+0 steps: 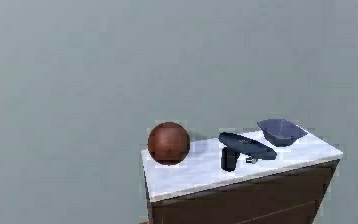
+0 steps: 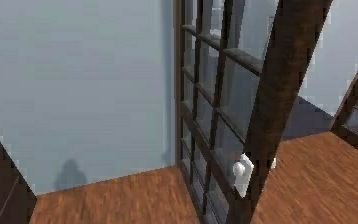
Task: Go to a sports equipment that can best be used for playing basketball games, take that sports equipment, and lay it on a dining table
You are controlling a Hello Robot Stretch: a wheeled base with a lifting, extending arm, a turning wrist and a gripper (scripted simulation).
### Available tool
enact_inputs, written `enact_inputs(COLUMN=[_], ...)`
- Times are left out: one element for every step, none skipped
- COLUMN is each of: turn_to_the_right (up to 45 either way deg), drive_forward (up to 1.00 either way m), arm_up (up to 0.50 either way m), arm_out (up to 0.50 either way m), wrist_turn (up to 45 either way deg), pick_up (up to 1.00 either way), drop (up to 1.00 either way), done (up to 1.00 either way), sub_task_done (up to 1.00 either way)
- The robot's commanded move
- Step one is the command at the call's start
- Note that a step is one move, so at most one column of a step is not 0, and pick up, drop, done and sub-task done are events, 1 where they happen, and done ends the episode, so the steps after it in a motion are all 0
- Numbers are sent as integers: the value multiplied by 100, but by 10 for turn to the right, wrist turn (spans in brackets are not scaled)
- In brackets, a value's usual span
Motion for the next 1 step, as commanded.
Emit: enact_inputs(turn_to_the_right=[240], drive_forward=[0], arm_up=[0], arm_out=[0], wrist_turn=[0], pick_up=[0], drop=[0], done=[0], sub_task_done=[0])
